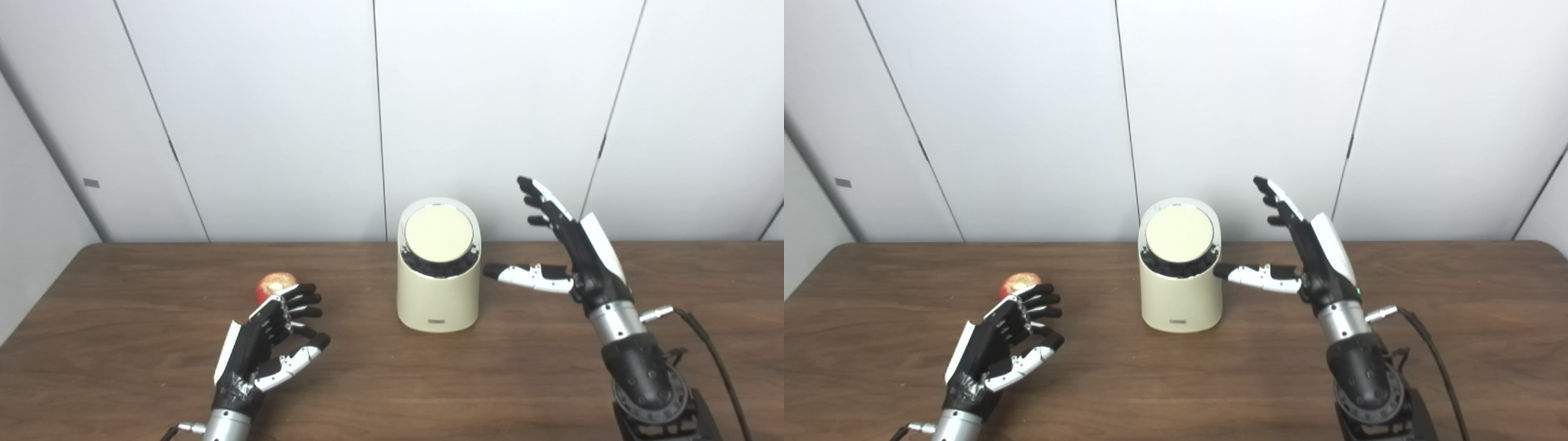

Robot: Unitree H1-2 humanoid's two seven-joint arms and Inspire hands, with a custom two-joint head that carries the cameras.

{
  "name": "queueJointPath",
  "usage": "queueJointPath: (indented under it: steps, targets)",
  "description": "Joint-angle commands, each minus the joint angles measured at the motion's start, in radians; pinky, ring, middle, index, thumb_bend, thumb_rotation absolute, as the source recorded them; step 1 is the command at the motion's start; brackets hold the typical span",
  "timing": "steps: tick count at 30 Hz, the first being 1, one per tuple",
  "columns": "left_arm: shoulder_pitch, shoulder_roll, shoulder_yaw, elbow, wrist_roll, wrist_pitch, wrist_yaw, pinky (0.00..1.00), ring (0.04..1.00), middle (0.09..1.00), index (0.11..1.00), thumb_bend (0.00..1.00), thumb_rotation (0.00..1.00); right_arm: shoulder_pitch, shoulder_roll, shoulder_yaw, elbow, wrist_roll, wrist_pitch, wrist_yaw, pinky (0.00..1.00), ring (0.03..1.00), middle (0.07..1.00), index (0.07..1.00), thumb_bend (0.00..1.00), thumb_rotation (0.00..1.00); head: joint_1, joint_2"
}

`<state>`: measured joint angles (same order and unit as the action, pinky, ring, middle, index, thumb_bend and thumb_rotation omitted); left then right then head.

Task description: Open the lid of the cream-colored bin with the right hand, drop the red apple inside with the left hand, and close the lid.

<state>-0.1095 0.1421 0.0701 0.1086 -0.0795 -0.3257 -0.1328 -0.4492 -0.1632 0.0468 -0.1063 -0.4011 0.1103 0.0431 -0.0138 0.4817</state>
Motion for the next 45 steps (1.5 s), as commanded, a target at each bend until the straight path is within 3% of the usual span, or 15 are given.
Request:
queueJointPath:
  steps: [1, 4, 7, 12, 23, 27, 36, 45]
  targets:
    - [-0.012, 0.004, -0.002, 0.024, 0.008, -0.025, 0.007, 0.54, 0.697, 0.744, 0.783, 0.63, 0.1, -0.073, -0.004, -0.011, -0.019, 0.022, 0.049, 0.018, 0.77, 0.929, 0.937, 0.911, 0.91, 0.34, -0.003, 0.001]
    - [-0.015, 0.004, -0.003, 0.029, 0.014, -0.032, 0.01, 0.53, 0.696, 0.746, 0.783, 0.63, 0.11, -0.123, -0.011, -0.005, -0.022, 0.028, 0.103, 0.036, 0.77, 0.9, 0.909, 0.925, 0.9, 0.34, -0.004, 0.001]
    - [-0.016, 0.0, -0.002, 0.028, 0.024, -0.021, 0.019, 0.53, 0.69, 0.74, 0.78, 0.64, 0.12, -0.166, -0.017, 0.013, -0.024, -0.007, 0.158, 0.042, 0.7, 0.812, 0.902, 0.925, 0.89, 0.36, -0.004, 0.003]
    - [-0.016, 0.0, -0.003, 0.03, 0.022, -0.02, 0.014, 0.53, 0.69, 0.742, 0.789, 0.63, 0.1, -0.215, -0.02, 0.035, -0.014, -0.039, 0.225, 0.045, 0.64, 0.838, 0.922, 0.922, 0.92, 0.32, -0.001, 0.005]
    - [-0.016, -0.009, -0.009, 0.03, 0.021, -0.009, 0.014, 0.54, 0.683, 0.734, 0.787, 0.61, 0.06, -0.285, -0.016, 0.073, 0.069, -0.061, 0.266, 0.042, 0.62, 0.812, 0.925, 0.937, 0.93, 0.29, 0.003, 0.008]
    - [-0.015, -0.012, -0.012, 0.028, 0.028, -0.001, 0.017, 0.55, 0.692, 0.739, 0.791, 0.63, 0.09, -0.299, -0.025, 0.1, 0.083, -0.083, 0.291, 0.054, 0.65, 0.851, 0.938, 0.95, 0.9, 0.29, 0.002, 0.009]
    - [-0.019, -0.02, -0.017, 0.031, 0.041, -0.003, 0.022, 0.54, 0.685, 0.739, 0.79, 0.64, 0.11, -0.319, -0.027, 0.147, 0.145, -0.135, 0.288, 0.038, 0.69, 0.87, 0.93, 0.937, 0.91, 0.27, 0.006, 0.011]
    - [-0.021, -0.031, -0.016, 0.033, 0.033, -0.003, 0.022, 0.53, 0.689, 0.74, 0.791, 0.64, 0.1, -0.346, -0.039, 0.222, 0.19, -0.215, 0.298, 0.058, 0.7, 0.884, 0.936, 0.952, 0.95, 0.32, 0.023, 0.014]
